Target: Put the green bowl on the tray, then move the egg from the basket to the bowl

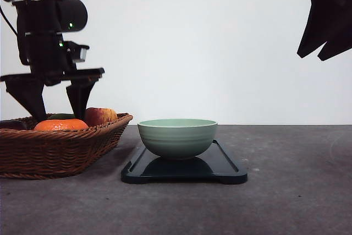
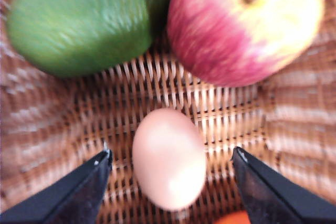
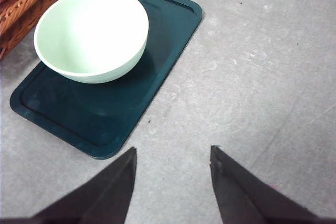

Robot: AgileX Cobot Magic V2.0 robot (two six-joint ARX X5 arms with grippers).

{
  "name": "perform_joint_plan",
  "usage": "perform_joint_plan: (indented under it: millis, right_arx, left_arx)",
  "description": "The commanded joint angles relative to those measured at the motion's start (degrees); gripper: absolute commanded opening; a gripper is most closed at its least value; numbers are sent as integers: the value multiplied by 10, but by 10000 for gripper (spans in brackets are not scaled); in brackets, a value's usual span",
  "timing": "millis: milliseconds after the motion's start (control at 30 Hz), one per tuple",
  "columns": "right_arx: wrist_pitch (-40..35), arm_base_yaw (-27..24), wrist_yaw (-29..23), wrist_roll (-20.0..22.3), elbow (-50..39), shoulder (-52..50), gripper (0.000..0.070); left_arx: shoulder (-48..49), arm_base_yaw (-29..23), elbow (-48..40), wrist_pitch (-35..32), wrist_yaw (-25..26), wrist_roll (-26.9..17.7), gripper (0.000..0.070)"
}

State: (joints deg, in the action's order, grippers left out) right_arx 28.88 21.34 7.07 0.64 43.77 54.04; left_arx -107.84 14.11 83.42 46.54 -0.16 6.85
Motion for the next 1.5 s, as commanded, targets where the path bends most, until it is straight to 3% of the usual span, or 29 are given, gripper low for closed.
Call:
perform_joint_plan:
  millis: [0,633,700,833,933,1267,1467]
  right_arx:
    - [-5,2,0,4,2,5,273]
    - [-6,2,0,4,2,5,273]
    - [-6,2,0,4,2,5,273]
    - [-6,2,-1,4,2,5,273]
    - [-6,2,-1,4,2,5,273]
    - [-6,2,-1,4,2,5,273]
    - [-6,2,-1,4,2,5,273]
  left_arx:
    - [-17,2,14,-3,-3,3,472]
    - [-40,2,14,-20,-3,3,468]
    - [-40,2,14,-20,-3,3,448]
    - [-40,2,14,-18,-3,3,278]
    - [-40,2,14,-13,-3,3,216]
    - [-39,2,16,-5,-3,3,216]
    - [-38,2,45,44,-3,-8,217]
